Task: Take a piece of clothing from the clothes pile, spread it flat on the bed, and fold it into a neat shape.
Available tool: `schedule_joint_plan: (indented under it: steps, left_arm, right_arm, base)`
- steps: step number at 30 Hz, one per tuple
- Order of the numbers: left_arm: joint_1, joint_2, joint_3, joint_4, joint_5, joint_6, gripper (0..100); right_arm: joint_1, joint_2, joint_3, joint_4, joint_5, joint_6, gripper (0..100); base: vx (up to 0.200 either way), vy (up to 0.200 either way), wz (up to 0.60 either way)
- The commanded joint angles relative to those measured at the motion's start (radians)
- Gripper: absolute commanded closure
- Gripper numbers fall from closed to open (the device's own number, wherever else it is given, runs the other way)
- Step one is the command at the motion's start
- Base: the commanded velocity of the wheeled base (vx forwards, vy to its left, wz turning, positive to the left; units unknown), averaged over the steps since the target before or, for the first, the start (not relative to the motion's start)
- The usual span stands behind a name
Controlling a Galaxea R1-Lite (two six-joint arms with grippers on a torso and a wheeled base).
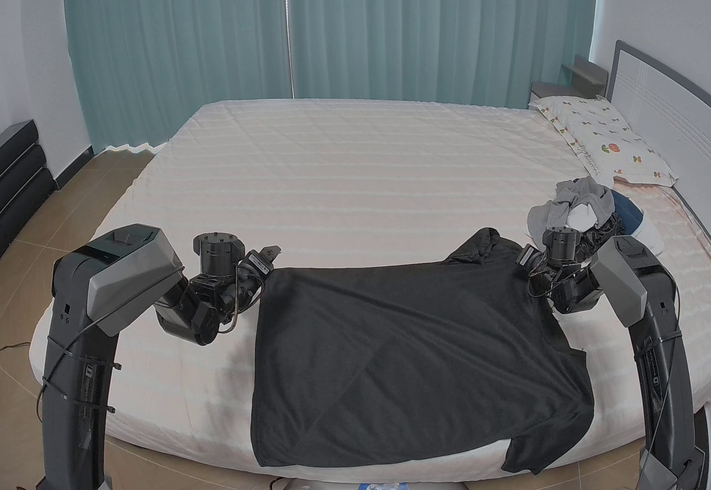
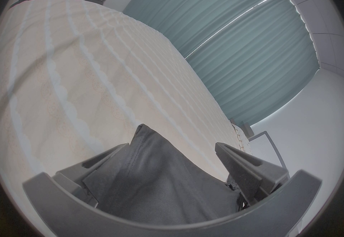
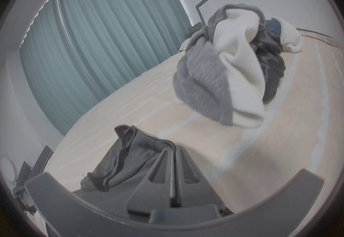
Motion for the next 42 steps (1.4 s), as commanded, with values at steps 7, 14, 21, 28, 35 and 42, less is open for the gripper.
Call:
schedule_joint_plan:
  steps: [7,14,21,28,35,42]
  left_arm:
    - [-0.003,0.004,-0.001,0.012,-0.003,0.01,0]
    - [-0.006,0.041,-0.04,0.069,-0.003,0.097,0]
    - [-0.015,0.075,-0.137,0.15,-0.004,0.109,0]
    - [-0.04,0.122,-0.257,0.242,-0.003,0.138,0]
    - [-0.041,0.156,-0.301,0.262,-0.003,0.152,0]
    - [-0.035,0.178,-0.361,0.307,0.011,0.145,100]
  right_arm:
    - [-0.044,0.011,-0.074,-0.004,-0.016,0.007,100]
    - [-0.044,0.017,-0.077,-0.004,-0.019,0.007,100]
    - [-0.043,0.026,-0.072,-0.007,-0.035,0.007,100]
    - [-0.035,0.026,-0.068,-0.012,-0.047,0.009,100]
    - [-0.029,0.026,-0.065,-0.013,-0.052,0.012,100]
    - [-0.029,0.024,-0.046,-0.027,-0.073,0.027,100]
  base:
    - [0.0,0.0,0.0]
    - [0.0,0.0,0.0]
    - [0.0,0.0,0.0]
    - [0.0,0.0,0.0]
    - [0.0,0.0,0.0]
    - [0.0,0.0,0.0]
